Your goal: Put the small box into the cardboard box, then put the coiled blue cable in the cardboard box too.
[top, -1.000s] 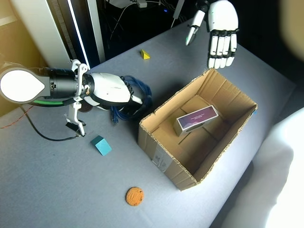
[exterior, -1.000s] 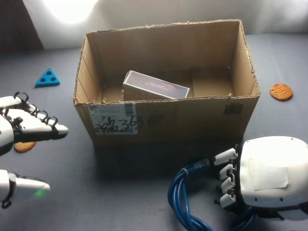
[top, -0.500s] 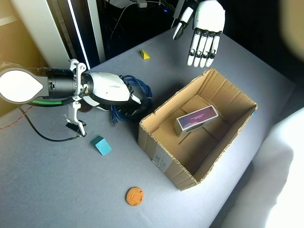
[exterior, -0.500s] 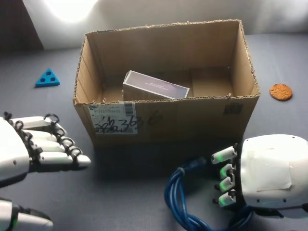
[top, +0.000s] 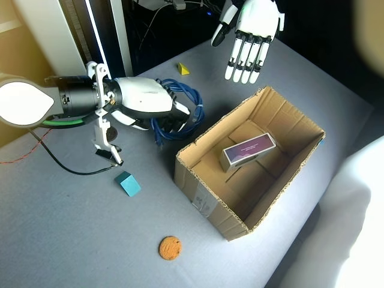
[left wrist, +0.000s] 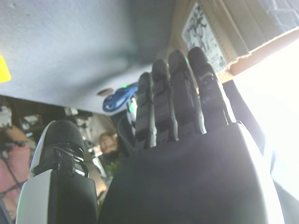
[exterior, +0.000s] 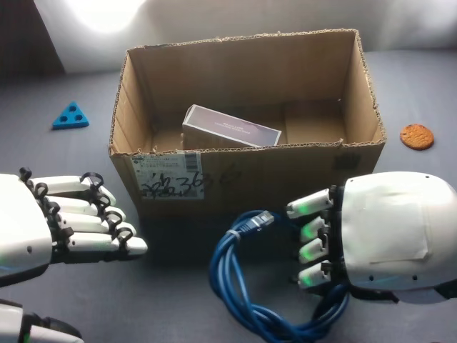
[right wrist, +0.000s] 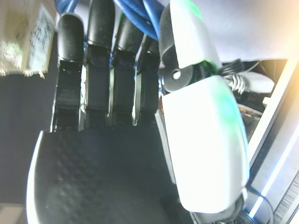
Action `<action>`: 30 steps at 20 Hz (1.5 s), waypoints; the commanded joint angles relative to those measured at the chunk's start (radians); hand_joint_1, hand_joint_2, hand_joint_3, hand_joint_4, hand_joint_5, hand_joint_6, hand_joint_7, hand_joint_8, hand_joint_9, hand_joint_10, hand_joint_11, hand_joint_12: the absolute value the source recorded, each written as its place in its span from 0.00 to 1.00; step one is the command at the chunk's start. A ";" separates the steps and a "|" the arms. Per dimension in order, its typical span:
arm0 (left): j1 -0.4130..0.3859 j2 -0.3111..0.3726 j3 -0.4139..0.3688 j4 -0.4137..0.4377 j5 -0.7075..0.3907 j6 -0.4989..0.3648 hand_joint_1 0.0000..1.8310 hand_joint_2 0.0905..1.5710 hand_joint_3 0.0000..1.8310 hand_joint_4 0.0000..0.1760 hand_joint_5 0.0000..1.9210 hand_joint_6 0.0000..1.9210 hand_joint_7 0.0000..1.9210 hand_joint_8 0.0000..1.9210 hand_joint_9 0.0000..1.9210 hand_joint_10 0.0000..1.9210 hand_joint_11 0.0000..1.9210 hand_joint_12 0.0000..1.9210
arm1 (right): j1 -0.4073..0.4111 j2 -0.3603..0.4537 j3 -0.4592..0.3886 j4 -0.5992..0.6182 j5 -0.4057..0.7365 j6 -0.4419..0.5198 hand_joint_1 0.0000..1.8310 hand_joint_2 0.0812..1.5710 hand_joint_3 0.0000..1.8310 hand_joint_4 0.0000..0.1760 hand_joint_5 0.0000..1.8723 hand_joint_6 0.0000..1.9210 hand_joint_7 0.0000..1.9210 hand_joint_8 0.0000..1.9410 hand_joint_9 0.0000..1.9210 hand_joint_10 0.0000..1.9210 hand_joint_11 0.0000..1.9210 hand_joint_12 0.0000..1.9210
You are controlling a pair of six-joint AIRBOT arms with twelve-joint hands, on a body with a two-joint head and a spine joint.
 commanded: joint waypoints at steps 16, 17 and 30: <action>0.003 0.010 -0.004 -0.012 -0.115 -0.026 0.10 0.76 0.00 0.00 0.16 0.00 0.17 0.00 0.15 0.00 0.00 0.30 | 0.136 -0.014 -0.027 0.140 0.185 -0.236 0.65 0.72 0.00 0.14 0.51 0.55 0.46 0.60 0.42 0.50 0.23 0.76; 0.004 0.010 -0.004 -0.012 -0.117 -0.027 0.09 0.76 0.00 0.00 0.14 0.00 0.16 0.00 0.14 0.00 0.00 0.28 | 0.146 -0.018 -0.029 0.157 0.180 -0.275 0.65 0.72 0.00 0.14 0.51 0.55 0.46 0.59 0.41 0.50 0.23 0.76; -0.003 0.008 -0.012 -0.017 -0.121 -0.029 0.12 0.76 0.00 0.00 0.16 0.00 0.17 0.00 0.15 0.00 0.00 0.30 | 0.189 -0.048 -0.023 0.383 0.092 -0.517 0.65 0.71 0.00 0.16 0.51 0.55 0.47 0.58 0.43 0.48 0.26 0.75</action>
